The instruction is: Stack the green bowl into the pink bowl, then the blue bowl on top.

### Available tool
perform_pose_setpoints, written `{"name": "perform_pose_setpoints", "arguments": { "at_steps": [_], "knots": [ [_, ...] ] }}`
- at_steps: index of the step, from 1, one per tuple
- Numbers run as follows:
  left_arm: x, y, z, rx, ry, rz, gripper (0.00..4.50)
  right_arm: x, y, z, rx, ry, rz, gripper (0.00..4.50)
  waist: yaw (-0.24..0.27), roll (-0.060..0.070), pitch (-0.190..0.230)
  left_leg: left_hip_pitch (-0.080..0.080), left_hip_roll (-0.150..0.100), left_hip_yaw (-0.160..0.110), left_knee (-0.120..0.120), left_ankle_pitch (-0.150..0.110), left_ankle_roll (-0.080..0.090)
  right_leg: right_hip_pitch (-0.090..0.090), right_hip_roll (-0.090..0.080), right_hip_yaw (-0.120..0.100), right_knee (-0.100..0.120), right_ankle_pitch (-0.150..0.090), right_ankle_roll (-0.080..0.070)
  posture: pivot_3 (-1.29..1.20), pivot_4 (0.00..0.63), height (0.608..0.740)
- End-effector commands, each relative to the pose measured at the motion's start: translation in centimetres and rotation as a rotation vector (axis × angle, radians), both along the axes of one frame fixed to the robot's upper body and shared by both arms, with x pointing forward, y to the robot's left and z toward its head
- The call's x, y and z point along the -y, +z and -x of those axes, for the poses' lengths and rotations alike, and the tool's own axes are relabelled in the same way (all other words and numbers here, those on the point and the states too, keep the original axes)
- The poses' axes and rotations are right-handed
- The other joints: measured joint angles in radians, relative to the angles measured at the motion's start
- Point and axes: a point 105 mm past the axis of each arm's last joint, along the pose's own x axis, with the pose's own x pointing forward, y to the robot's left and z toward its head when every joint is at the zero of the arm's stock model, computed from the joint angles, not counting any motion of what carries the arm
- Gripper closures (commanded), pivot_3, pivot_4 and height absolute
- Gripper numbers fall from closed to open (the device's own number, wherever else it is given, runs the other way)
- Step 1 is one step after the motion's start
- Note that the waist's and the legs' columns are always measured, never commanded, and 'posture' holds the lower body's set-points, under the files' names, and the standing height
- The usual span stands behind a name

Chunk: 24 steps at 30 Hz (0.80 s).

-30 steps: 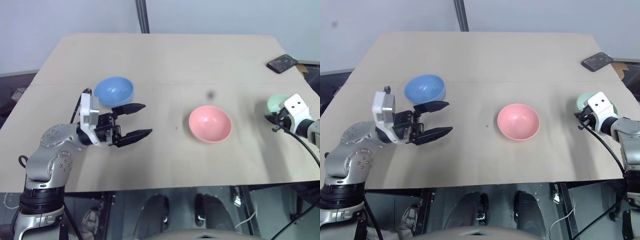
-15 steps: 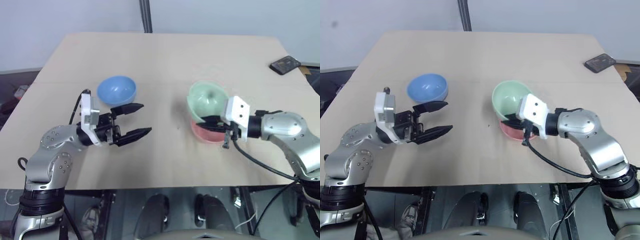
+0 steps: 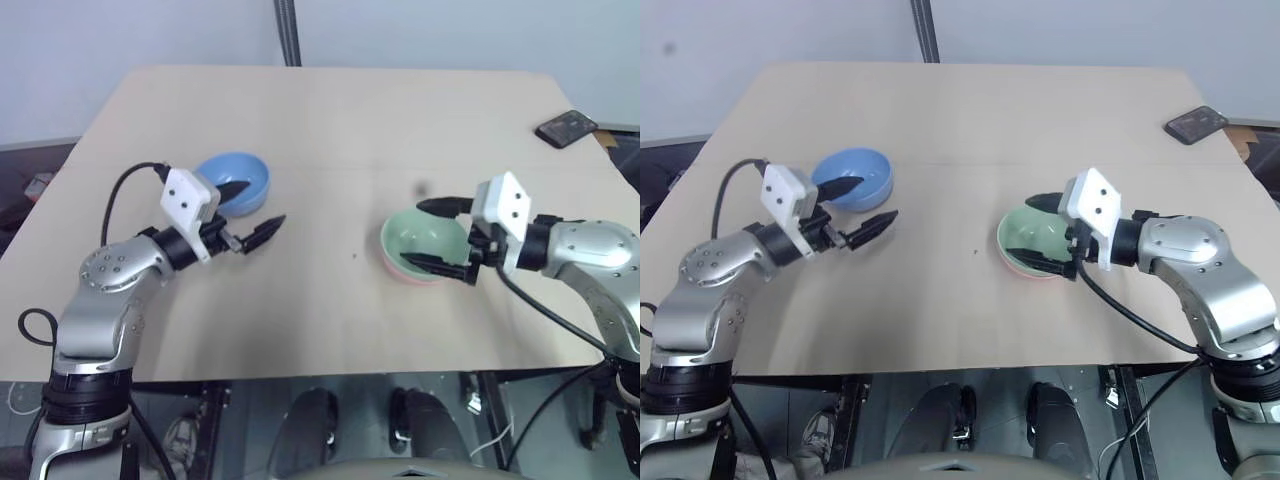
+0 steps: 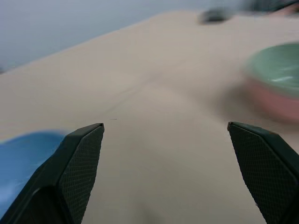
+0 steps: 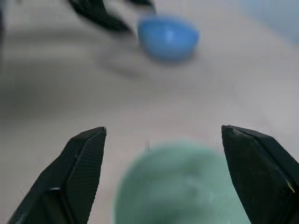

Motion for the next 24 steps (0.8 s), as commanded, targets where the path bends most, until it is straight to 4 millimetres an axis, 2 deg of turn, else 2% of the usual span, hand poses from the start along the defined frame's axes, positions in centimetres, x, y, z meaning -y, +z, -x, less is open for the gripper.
{"name": "perform_pose_setpoints", "arguments": {
  "at_steps": [1, 3, 8, 16, 19, 22, 23, 24],
  "knots": [
    [-1.2, 0.5, -1.9, -0.02, 0.148, -0.207, 0.0, -0.2, 1.9, 0.5, 0.083, 0.006, -0.065, 0.27, 0.0, -0.001, 0.0, 0.0, 0.0, 0.0, 0.0, 0.0, 0.0, 0.0, 0.0, 0.0, 0.0, 0.0, 0.0, 0.0, 0.15, 0.74],
    [-1.7, 0.0, -2.9, -0.05, 0.175, -0.338, 0.0, -0.5, 2.2, 0.4, 0.095, 0.006, -0.102, 0.27, -0.004, 0.0, 0.0, 0.0, -0.001, 0.0, 0.0, 0.0, 0.0, 0.0, 0.0, 0.0, 0.001, 0.0, 0.0, 0.0, 0.15, 0.74],
    [-1.9, -0.4, -4.3, -0.085, 0.211, -0.405, 0.0, -0.9, 2.5, -0.1, 0.098, -0.006, -0.159, 0.27, -0.008, 0.0, 0.0, -0.001, -0.001, 0.002, -0.001, 0.0, 0.0, -0.002, 0.001, 0.002, 0.001, 0.0, 0.0, 0.0, 0.15, 0.74],
    [-2.1, -2.2, -5.1, -0.138, 0.219, -0.525, 0.0, 1.1, 2.5, -1.2, 0.083, -0.086, -0.139, 0.27, -0.004, 0.0, 0.0, -0.001, -0.001, 0.002, -0.001, 0.0, 0.0, -0.002, 0.001, 0.002, 0.001, 0.0, 0.0, 0.0, 0.15, 0.74],
    [-1.8, -2.5, -5.2, -0.131, 0.201, -0.558, 0.79, 1.8, 2.6, -1.4, 0.086, -0.108, -0.132, 0.24, -0.005, 0.0, 0.0, -0.001, -0.001, 0.002, -0.001, 0.0, 0.0, -0.002, 0.001, 0.002, 0.001, 0.0, 0.0, 0.0, 0.15, 0.74],
    [-1.7, -2.6, -5.3, -0.118, 0.192, -0.574, 2.16, 1.9, 2.6, -1.6, 0.088, -0.118, -0.133, 0.24, -0.005, -0.001, 0.0, -0.001, 0.0, 0.002, -0.001, 0.0, 0.0, -0.002, 0.001, 0.002, 0.001, 0.0, 0.0, 0.0, 0.15, 0.74],
    [-1.4, -2.4, -5.3, -0.105, 0.177, -0.584, 2.82, 1.9, 2.7, -1.6, 0.088, -0.12, -0.133, 0.24, -0.005, -0.001, 0.0, -0.001, 0.0, 0.002, -0.001, 0.0, 0.0, -0.002, 0.001, 0.002, 0.001, 0.0, 0.0, 0.0, 0.15, 0.74],
    [-1.1, -2.3, -5.2, -0.09, 0.157, -0.588, 2.97, 1.9, 2.7, -1.6, 0.088, -0.121, -0.134, 0.24, -0.005, -0.001, 0.0, -0.001, 0.0, 0.002, -0.001, 0.0, 0.0, -0.002, 0.001, 0.002, 0.001, 0.0, 0.0, 0.0, 0.15, 0.74]
  ]
}}
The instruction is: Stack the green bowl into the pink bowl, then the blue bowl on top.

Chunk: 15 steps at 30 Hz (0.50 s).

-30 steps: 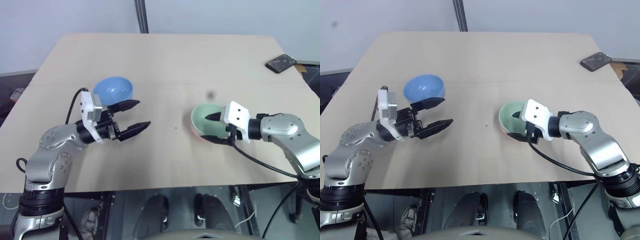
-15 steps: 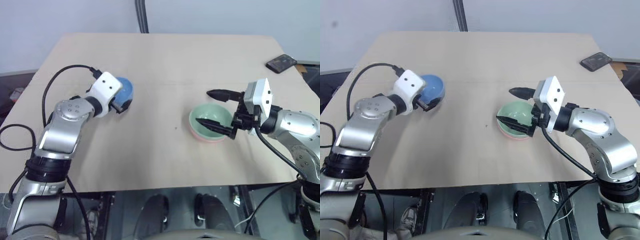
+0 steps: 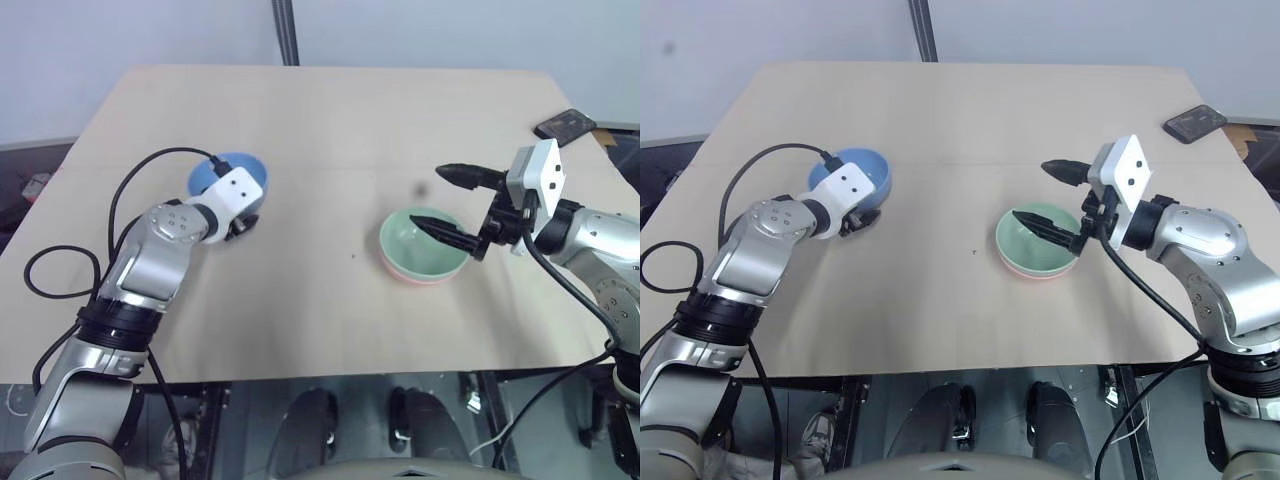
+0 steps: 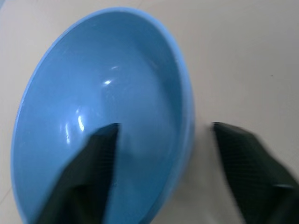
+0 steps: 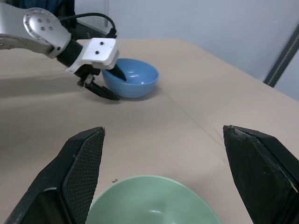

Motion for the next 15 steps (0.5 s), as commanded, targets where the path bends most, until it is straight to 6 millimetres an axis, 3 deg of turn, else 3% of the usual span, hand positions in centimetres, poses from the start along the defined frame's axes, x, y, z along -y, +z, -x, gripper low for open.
{"name": "perform_pose_setpoints", "arguments": {
  "at_steps": [1, 7, 11, 15],
  "knots": [
    [1.5, 1.8, 0.0, 0.079, -0.092, -0.034, 3.28, 0.3, 1.1, 0.3, 0.045, -0.007, -0.012, 0.24, 0.0, 0.0, 0.0, 0.0, 0.0, 0.0, 0.0, 0.0, 0.0, 0.0, 0.0, 0.0, 0.0, 0.0, 0.0, 0.0, 0.15, 0.74],
    [4.2, 2.5, 1.5, 0.115, -0.313, -0.12, 3.28, 1.2, 0.6, 0.3, 0.04, -0.049, -0.001, 0.24, 0.001, 0.0, 0.0, 0.0, 0.0, 0.0, 0.0, 0.0, 0.0, 0.0, 0.0, 0.0, 0.0, 0.0, 0.0, 0.0, 0.15, 0.74],
    [6.9, 3.6, 2.3, 0.099, -0.457, -0.082, 3.28, 2.7, 0.1, 0.6, 0.034, -0.128, 0.008, 0.24, 0.004, 0.0, 0.0, 0.0, 0.0, 0.0, 0.0, 0.0, 0.0, 0.0, -0.001, 0.0, 0.0, 0.0, 0.0, 0.0, 0.15, 0.74],
    [5.1, 3.8, 0.8, 0.076, -0.344, -0.108, 3.28, 3.5, -0.4, 1.3, 0.034, -0.171, 0.027, 0.24, 0.003, 0.0, 0.0, 0.0, 0.0, 0.0, 0.001, 0.0, 0.0, 0.0, 0.0, 0.0, 0.001, 0.0, 0.0, 0.0, 0.15, 0.74]
  ]
}}
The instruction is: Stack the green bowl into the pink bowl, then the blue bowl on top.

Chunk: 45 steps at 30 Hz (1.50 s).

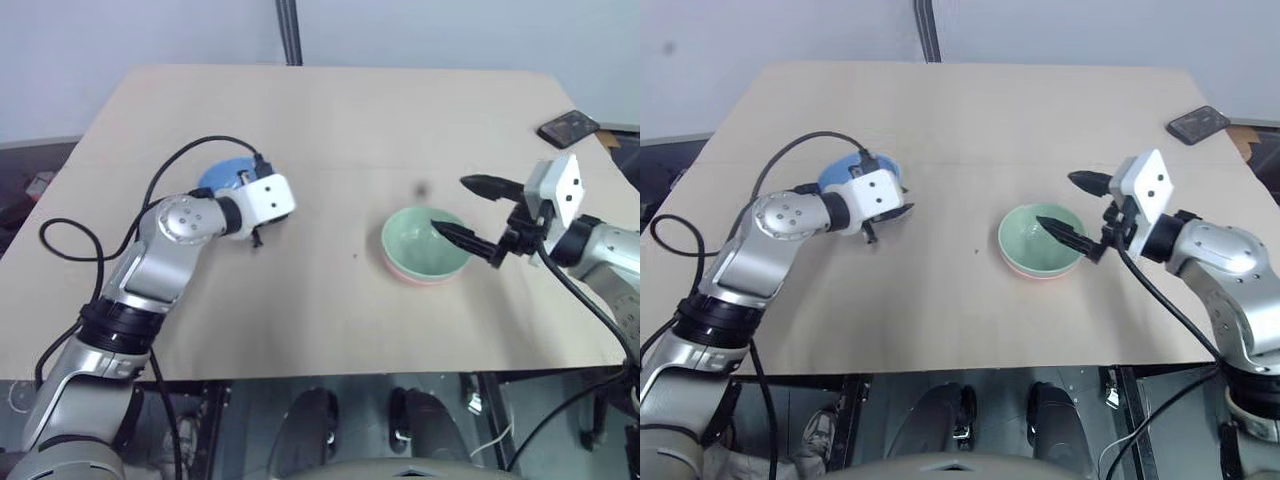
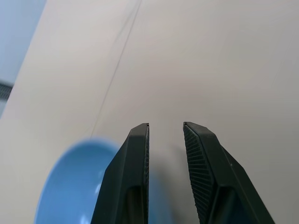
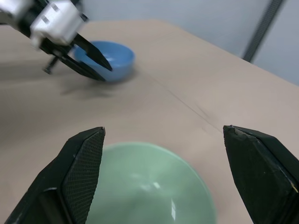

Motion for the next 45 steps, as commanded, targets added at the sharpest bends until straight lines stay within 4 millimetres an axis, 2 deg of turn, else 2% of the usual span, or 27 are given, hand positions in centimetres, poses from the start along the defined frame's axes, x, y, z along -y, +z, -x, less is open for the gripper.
{"name": "perform_pose_setpoints", "arguments": {
  "at_steps": [1, 2, 4, 9, 15, 20, 23, 29, 30, 33, 35, 38, 41, 43, 45],
  "knots": [
    [-1.4, 1.4, -0.9, 0.033, 0.082, -0.024, 3.28, 0.5, 1.2, 1.0, 0.075, -0.033, 0.015, 0.24, -0.003, 0.0, 0.0, 0.0, 0.0, 0.0, 0.0, 0.0, 0.0, 0.0, 0.0, 0.0, 0.0, 0.0, 0.0, 0.0, 0.15, 0.74],
    [-1.7, 1.5, -1.0, 0.039, 0.103, -0.029, 3.28, 0.6, 1.2, 1.1, 0.076, -0.041, 0.012, 0.24, -0.006, 0.0, 0.0, 0.0, 0.0, 0.0, 0.0, 0.0, 0.0, 0.0, 0.0, 0.0, 0.001, 0.0, 0.0, 0.0, 0.15, 0.74],
    [-2.0, 1.6, -0.9, 0.043, 0.13, -0.028, 2.74, 0.7, 1.2, 1.3, 0.077, -0.053, 0.009, 0.24, -0.008, 0.0, 0.0, 0.001, 0.0, 0.001, 0.0, 0.0, 0.0, 0.0, 0.001, 0.002, 0.001, 0.0, 0.0, 0.0, 0.15, 0.74],
    [-2.5, 2.0, -0.1, 0.022, 0.213, 0.024, 0.74, 1.0, 1.1, 1.3, 0.074, -0.068, 0.009, 0.24, -0.005, 0.0, 0.0, 0.001, 0.001, 0.001, 0.0, 0.0, 0.0, 0.0, 0.001, 0.002, 0.001, 0.0, 0.0, 0.0, 0.15, 0.74],
    [-4.0, 1.8, 0.4, -0.01, 0.341, -0.029, 0.74, 0.6, 1.1, 0.7, 0.076, -0.042, 0.013, 0.24, -0.005, 0.0, 0.0, 0.001, 0.001, 0.0, 0.0, 0.0, 0.0, 0.0, 0.001, 0.002, 0.002, 0.0, 0.0, 0.0, 0.15, 0.74],
    [-4.0, -0.4, 0.4, -0.073, 0.378, -0.058, 0.74, 0.4, 1.3, 0.3, 0.08, -0.026, 0.019, 0.24, -0.003, 0.0, 0.0, 0.001, 0.0, 0.0, 0.0, 0.0, 0.0, 0.0, 0.001, 0.002, 0.002, 0.0, 0.0, 0.0, 0.15, 0.74],
    [-3.9, -1.3, 0.4, -0.086, 0.372, -0.068, 1.46, 0.5, 1.4, 0.4, 0.08, -0.024, 0.023, 0.24, -0.004, 0.0, 0.0, 0.001, 0.0, 0.0, 0.001, 0.0, 0.0, 0.0, 0.001, 0.002, 0.002, 0.0, 0.0, 0.0, 0.15, 0.74],
    [-3.2, -1.2, -0.1, -0.066, 0.34, -0.056, 4.18, 0.8, 1.4, 0.6, 0.08, -0.038, 0.031, 0.24, -0.004, 0.0, 0.0, 0.001, 0.0, 0.0, 0.001, 0.0, 0.0, 0.0, 0.001, 0.002, 0.002, 0.0, 0.0, 0.0, 0.15, 0.74],
    [-3.1, -1.0, -0.2, -0.063, 0.332, -0.051, 4.48, 0.8, 1.5, 0.6, 0.08, -0.04, 0.031, 0.24, -0.004, 0.0, 0.0, 0.001, 0.0, 0.0, 0.001, 0.0, 0.0, 0.0, 0.001, 0.002, 0.002, 0.0, 0.0, 0.0, 0.15, 0.74],
    [-2.0, -0.1, -0.5, -0.045, 0.272, -0.015, 4.48, 1.1, 1.4, 0.7, 0.082, -0.062, 0.03, 0.24, -0.003, 0.0, 0.0, 0.001, 0.0, 0.0, 0.001, 0.0, 0.0, 0.0, 0.001, 0.002, 0.002, 0.0, 0.0, 0.0, 0.15, 0.74],
    [-0.1, 1.1, -0.5, -0.028, 0.182, 0.038, 4.48, 1.6, 1.2, 0.7, 0.08, -0.089, 0.025, 0.24, 0.002, 0.0, 0.0, 0.0, 0.0, 0.0, 0.001, 0.0, 0.0, 0.0, 0.0, 0.002, 0.002, 0.0, 0.0, 0.0, 0.15, 0.74],
    [4.1, 3.3, 0.2, 0.038, -0.064, 0.1, 4.48, 2.7, 0.9, 1.0, 0.083, -0.158, 0.011, 0.24, 0.007, 0.0, 0.0, -0.001, 0.0, 0.0, 0.004, -0.001, 0.001, 0.0, 0.0, 0.001, 0.002, 0.0, 0.0, 0.0, 0.15, 0.74],
    [8.5, 5.1, 1.9, 0.088, -0.377, 0.196, 4.48, 4.4, 0.3, 1.3, 0.08, -0.258, -0.008, 0.24, 0.011, 0.0, 0.0, -0.001, 0.0, 0.0, 0.006, -0.001, 0.002, 0.0, 0.0, 0.001, 0.003, 0.0, 0.0, 0.0, 0.15, 0.74],
    [10.4, 5.0, 3.1, 0.088, -0.548, 0.204, 4.48, 5.5, -0.5, 2.1, 0.071, -0.317, 0.0, 0.24, 0.019, 0.0, 0.0, -0.001, 0.0, 0.0, 0.007, -0.002, 0.002, 0.0, 0.0, 0.001, 0.004, 0.0, 0.0, 0.0, 0.15, 0.74],
    [11.4, 4.7, 3.6, 0.08, -0.651, 0.188, 4.48, 6.2, -0.9, 2.6, 0.07, -0.36, 0.011, 0.24, 0.018, 0.0, 0.0, -0.001, 0.0, 0.001, 0.008, -0.002, 0.003, 0.0, 0.0, 0.002, 0.005, 0.0, 0.0, 0.0, 0.15, 0.74]
  ]
}}
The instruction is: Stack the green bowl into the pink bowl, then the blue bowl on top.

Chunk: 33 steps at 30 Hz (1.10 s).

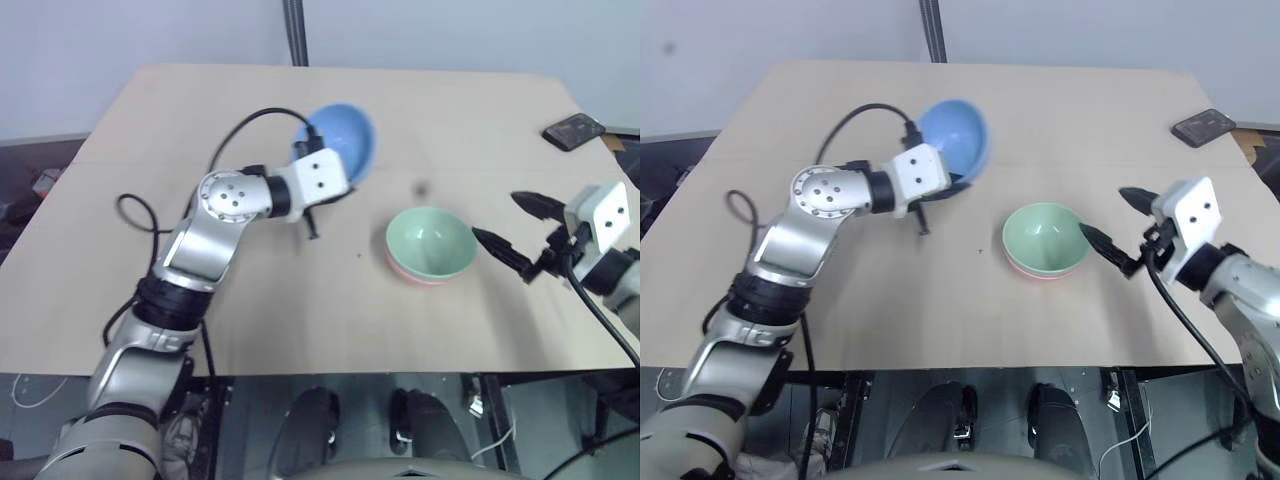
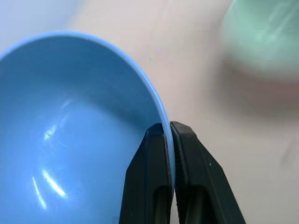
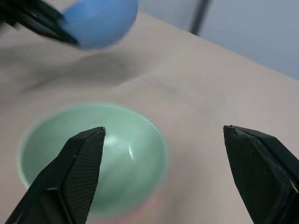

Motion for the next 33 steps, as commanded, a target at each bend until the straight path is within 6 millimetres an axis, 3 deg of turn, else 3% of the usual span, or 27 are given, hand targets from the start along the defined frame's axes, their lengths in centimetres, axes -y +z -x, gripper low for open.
{"name": "perform_pose_setpoints", "arguments": {
  "at_steps": [1, 6, 9, 17, 23, 27, 31, 33],
  "knots": [
    [1.9, 0.9, 1.3, 0.077, -0.215, -0.015, 4.48, 1.3, 1.3, 1.3, 0.093, -0.086, 0.036, 0.24, -0.003, 0.0, 0.0, 0.001, 0.0, 0.001, 0.0, 0.0, 0.0, 0.0, 0.0, 0.001, 0.001, 0.0, 0.0, 0.0, 0.15, 0.74],
    [4.4, 0.8, 3.0, 0.057, -0.51, -0.003, 4.48, 2.2, 0.7, 2.8, 0.089, -0.17, 0.04, 0.24, -0.002, 0.001, 0.0, 0.002, -0.001, 0.001, 0.004, -0.001, 0.001, 0.0, 0.001, 0.003, 0.005, 0.0, 0.0, 0.0, 0.15, 0.74],
    [4.6, 0.5, 3.7, -0.012, -0.641, -0.017, 4.48, 2.1, 0.3, 4.1, 0.078, -0.164, 0.01, 0.24, -0.001, 0.001, -0.001, 0.002, -0.001, 0.001, 0.004, -0.002, 0.004, 0.0, 0.001, 0.003, 0.005, 0.0, 0.0, 0.0, 0.15, 0.74],
    [3.4, -1.2, 3.3, -0.017, -0.75, -0.209, 4.48, 3.3, 0.1, 9.7, 0.016, -0.082, 0.002, 0.24, 0.0, 0.001, -0.001, 0.002, -0.001, 0.001, 0.004, -0.004, 0.007, 0.001, 0.0, 0.004, 0.004, 0.0, 0.001, 0.0, 0.15, 0.74],
    [3.9, -1.8, 3.0, -0.04, -0.77, -0.263, 4.48, 2.6, 1.3, 10.9, 0.077, -0.024, 0.021, 0.24, -0.001, 0.001, -0.001, 0.002, 0.0, 0.001, 0.005, -0.005, 0.008, 0.001, 0.001, 0.005, 0.005, -0.002, 0.003, 0.0, 0.15, 0.74],
    [4.3, -1.7, 2.8, -0.083, -0.767, -0.266, 3.17, 2.2, 1.5, 11.1, 0.086, 0.007, 0.02, 0.24, 0.0, 0.001, -0.001, 0.002, 0.0, 0.001, 0.005, -0.005, 0.008, 0.001, 0.001, 0.005, 0.005, -0.002, 0.002, 0.0, 0.15, 0.74],
    [4.0, -1.2, 2.9, -0.086, -0.754, -0.216, 1.11, 1.9, 1.4, 11.1, 0.071, 0.035, 0.029, 0.24, 0.0, 0.001, -0.001, 0.002, 0.0, 0.001, 0.005, -0.005, 0.008, 0.001, 0.0, 0.006, 0.004, -0.001, 0.001, 0.0, 0.15, 0.74],
    [3.5, -0.6, 2.9, -0.107, -0.73, -0.152, 1.11, 1.8, 1.2, 11.0, 0.06, 0.047, 0.036, 0.24, -0.002, 0.001, -0.001, 0.002, 0.0, 0.001, 0.005, -0.005, 0.008, 0.001, 0.0, 0.006, 0.004, -0.001, 0.001, 0.0, 0.15, 0.74]
  ]
}}
